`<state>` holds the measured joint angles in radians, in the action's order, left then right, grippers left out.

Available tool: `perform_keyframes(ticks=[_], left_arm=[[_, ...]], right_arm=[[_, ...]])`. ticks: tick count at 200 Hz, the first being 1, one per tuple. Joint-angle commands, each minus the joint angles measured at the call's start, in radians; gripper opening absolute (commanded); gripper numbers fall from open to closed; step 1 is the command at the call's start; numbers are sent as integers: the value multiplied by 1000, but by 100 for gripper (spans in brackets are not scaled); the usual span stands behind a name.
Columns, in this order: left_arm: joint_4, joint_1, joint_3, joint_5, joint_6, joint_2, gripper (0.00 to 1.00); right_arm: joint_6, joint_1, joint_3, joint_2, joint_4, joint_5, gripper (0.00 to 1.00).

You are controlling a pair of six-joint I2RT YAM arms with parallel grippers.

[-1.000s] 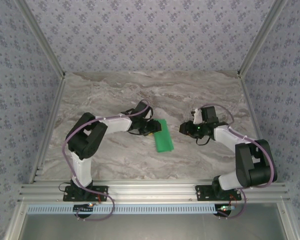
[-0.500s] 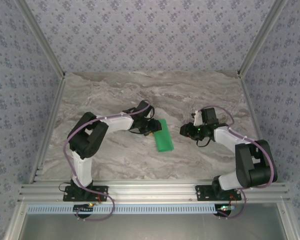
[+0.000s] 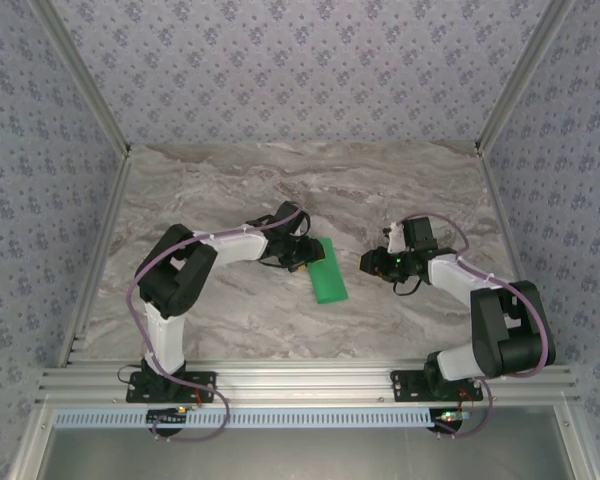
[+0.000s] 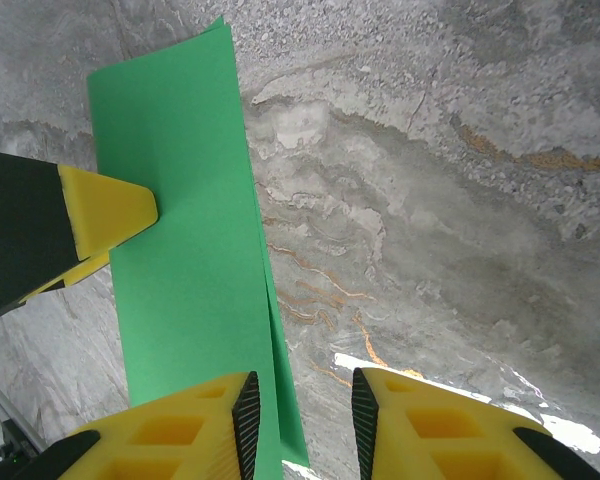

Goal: Fold a paper plane with a square sheet of paper (fold left side to right side)
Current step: First fold in half a square sheet of paper at the center of the table.

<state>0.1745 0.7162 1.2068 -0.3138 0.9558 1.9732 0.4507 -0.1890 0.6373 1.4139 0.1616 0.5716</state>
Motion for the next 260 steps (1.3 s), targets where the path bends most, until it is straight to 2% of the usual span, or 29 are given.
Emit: perform_keyframes(ticks=[1,151,260], left_arm=[[78,14,-11,114,17,107,50],[94,15,-38,188,79,104,48],[103,15,-30,193,81,110,47]], right_arm=[[-15,6,-8,-17,13,12,32],[-12,-1,-13,-23,4,24,33],[-13,-22,-6,-18,3,54,33]])
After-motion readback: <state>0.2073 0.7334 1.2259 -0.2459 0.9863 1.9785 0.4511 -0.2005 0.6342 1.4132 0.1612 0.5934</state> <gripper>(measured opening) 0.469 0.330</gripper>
